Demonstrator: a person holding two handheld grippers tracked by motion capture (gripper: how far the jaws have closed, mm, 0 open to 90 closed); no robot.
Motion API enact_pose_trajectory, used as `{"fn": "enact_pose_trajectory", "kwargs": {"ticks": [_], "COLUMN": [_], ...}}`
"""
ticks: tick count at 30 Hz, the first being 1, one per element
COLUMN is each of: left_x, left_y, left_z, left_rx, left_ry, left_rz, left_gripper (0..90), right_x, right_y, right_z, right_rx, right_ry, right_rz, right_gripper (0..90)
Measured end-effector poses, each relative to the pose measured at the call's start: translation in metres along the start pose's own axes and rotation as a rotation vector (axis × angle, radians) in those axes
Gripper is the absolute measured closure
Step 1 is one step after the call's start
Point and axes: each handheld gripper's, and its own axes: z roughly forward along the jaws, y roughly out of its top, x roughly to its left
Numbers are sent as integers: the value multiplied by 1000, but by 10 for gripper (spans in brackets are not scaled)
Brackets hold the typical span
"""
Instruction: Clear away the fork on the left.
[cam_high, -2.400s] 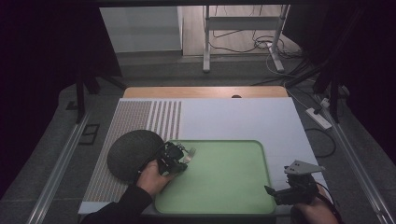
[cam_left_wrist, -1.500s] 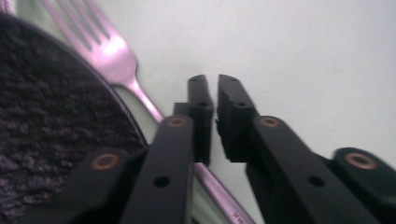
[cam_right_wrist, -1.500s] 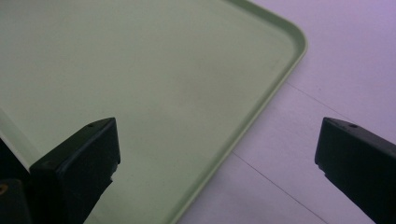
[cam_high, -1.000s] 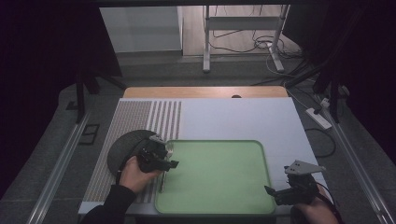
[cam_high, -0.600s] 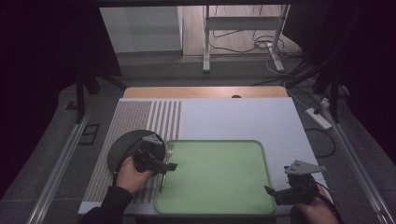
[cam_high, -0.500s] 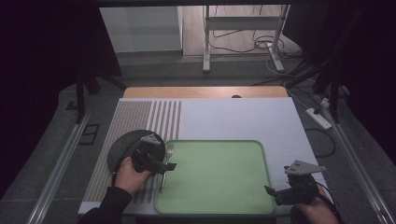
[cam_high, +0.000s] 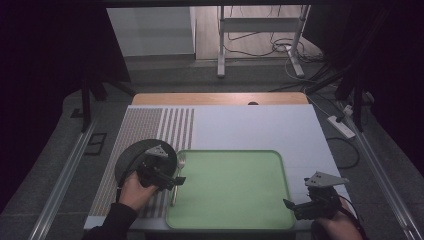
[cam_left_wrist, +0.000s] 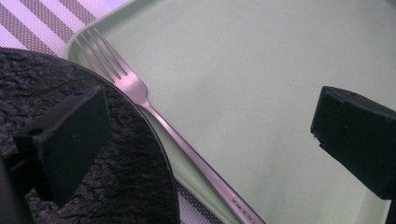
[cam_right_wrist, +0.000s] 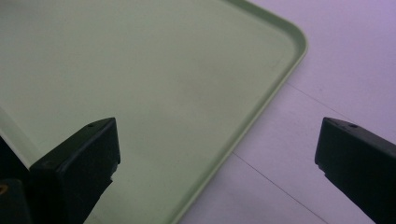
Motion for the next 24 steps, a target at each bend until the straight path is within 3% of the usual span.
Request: {"fn": "enact_pose_trajectory", "kwargs": {"ticks": [12,24], "left_x": [-7,-7], "left_y": [-8,-21], "left_z": [-12,-24], "left_rx": [-26,-55], "left_ry": [32,47], "left_rz": [14,-13], "left_gripper": [0,0], "right_x": [0,0], "right_y": [0,0], "right_z": [0,0], "right_rx": [0,1], "right_ry": [0,0], "right_rz": [0,-1], "right_gripper": [3,3]}}
